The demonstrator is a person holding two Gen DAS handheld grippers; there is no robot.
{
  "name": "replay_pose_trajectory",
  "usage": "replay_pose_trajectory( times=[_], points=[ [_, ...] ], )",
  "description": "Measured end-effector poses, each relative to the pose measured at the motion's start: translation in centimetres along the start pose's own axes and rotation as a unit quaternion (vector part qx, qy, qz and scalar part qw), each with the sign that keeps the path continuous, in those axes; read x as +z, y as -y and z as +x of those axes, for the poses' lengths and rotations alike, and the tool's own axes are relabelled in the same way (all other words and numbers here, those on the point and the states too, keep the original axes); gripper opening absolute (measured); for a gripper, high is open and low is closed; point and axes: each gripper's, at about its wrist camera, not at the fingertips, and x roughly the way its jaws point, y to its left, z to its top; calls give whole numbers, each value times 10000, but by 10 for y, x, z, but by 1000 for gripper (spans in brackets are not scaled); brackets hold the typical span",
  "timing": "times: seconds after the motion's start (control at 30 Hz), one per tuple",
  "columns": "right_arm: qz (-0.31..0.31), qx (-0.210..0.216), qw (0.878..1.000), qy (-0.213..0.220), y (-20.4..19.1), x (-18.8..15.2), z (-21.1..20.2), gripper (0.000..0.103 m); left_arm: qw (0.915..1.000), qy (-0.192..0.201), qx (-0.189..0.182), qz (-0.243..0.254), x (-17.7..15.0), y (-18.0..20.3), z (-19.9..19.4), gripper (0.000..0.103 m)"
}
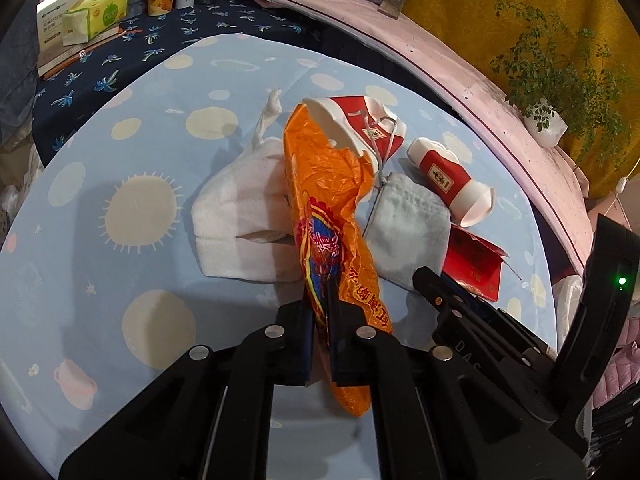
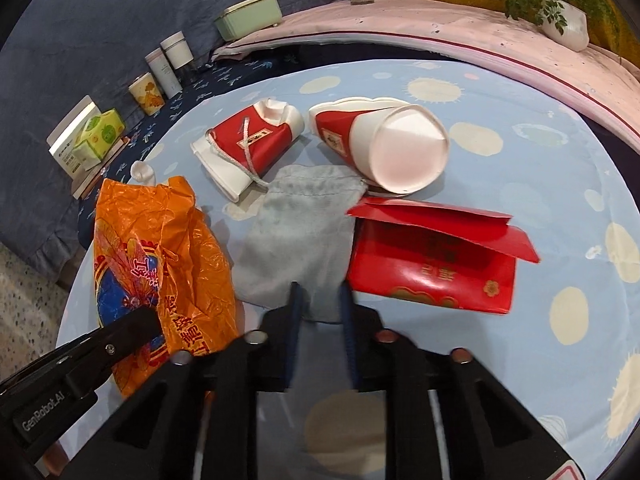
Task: Collect trash
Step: 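Grasp the second orange bag with the left tool while the right grasps the grey pouch, then carry the orange bag and grey pouch over the bin and open both tools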
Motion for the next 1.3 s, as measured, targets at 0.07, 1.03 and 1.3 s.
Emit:
replay_pose_trajectory(
  times=[0.07,1.03,1.3],
  points=[
    [-12,60,10000,32,-2,0,-3,5,10000,22,3,8,1,0,-2,5],
    [521,-340,9786,1963,103,55,-186,4,9813,871,-1081,1332,33,178,-78,5],
    [1074,-848,9667,2163,181,34,-223,4,9657,763,-1521,1962,8,261,-77,5]
  ],
)
